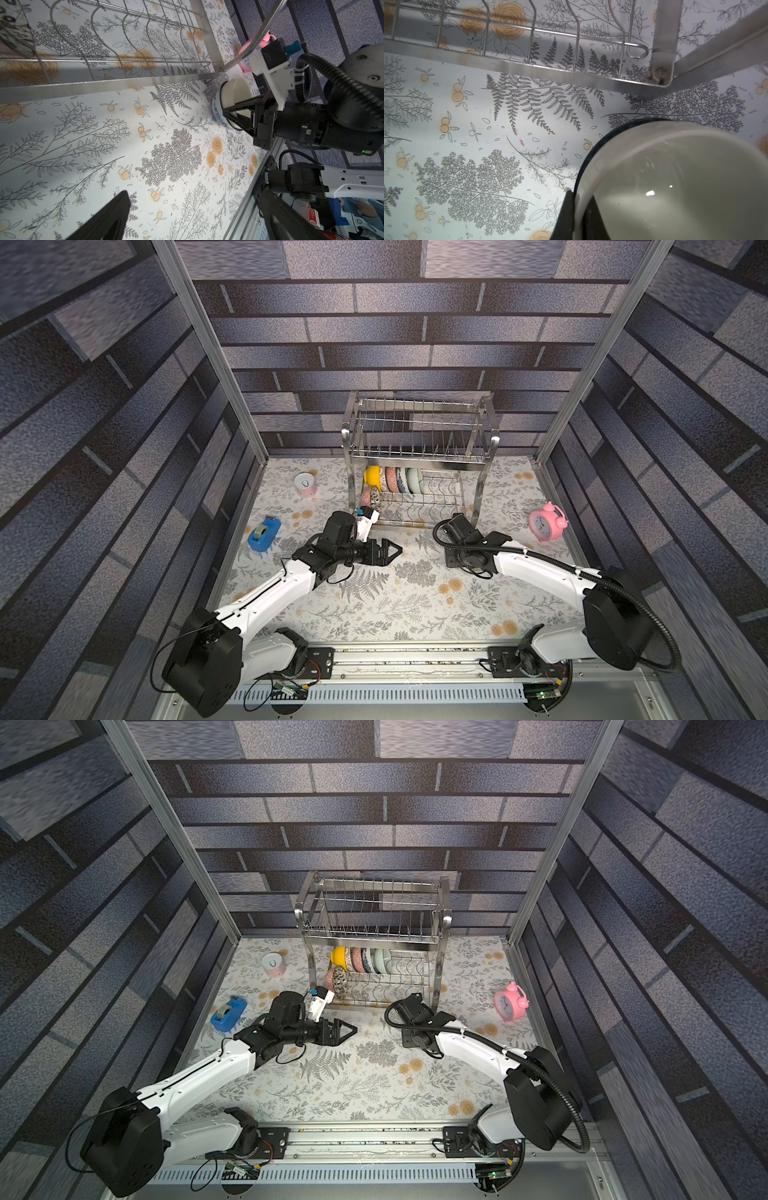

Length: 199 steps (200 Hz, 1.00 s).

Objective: Load bowls into a dish rack
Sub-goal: Pick up the bowl from the bowl.

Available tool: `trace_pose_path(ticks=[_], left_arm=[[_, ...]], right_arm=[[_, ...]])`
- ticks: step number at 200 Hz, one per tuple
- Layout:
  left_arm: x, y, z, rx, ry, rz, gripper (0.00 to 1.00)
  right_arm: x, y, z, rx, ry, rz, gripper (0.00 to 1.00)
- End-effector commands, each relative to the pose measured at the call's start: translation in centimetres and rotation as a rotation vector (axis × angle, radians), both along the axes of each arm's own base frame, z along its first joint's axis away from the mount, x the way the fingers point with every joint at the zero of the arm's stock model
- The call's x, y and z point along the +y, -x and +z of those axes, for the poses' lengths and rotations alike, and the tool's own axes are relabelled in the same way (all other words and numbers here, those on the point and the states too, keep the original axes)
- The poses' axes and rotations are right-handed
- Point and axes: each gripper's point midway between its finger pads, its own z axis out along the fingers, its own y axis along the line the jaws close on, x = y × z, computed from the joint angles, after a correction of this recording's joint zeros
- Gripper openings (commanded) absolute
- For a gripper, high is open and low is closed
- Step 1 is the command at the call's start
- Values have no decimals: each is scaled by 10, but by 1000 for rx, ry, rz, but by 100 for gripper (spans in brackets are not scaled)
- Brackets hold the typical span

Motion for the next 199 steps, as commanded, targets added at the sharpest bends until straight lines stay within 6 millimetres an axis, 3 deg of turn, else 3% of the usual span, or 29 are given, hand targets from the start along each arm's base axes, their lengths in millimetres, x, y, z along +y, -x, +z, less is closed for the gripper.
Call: trace_pose_path(ticks=[1, 64, 107, 157, 199], left_arm=[[-4, -5, 14, -36, 16, 2, 100], [-3, -6, 18, -48, 19, 6, 100], [-4, -7, 21, -57, 20, 7, 100], [0, -7, 28, -78, 19, 18, 100], [6, -5, 32, -100, 9, 39, 100]], right_arm=[[-9, 1, 1, 1, 29, -11, 0], [-12, 1, 40, -65, 8, 2, 0], [2, 3, 74, -103, -93, 47, 0], [48, 6, 113, -140, -358, 175, 0], [78, 6, 132, -126, -511, 223, 0]])
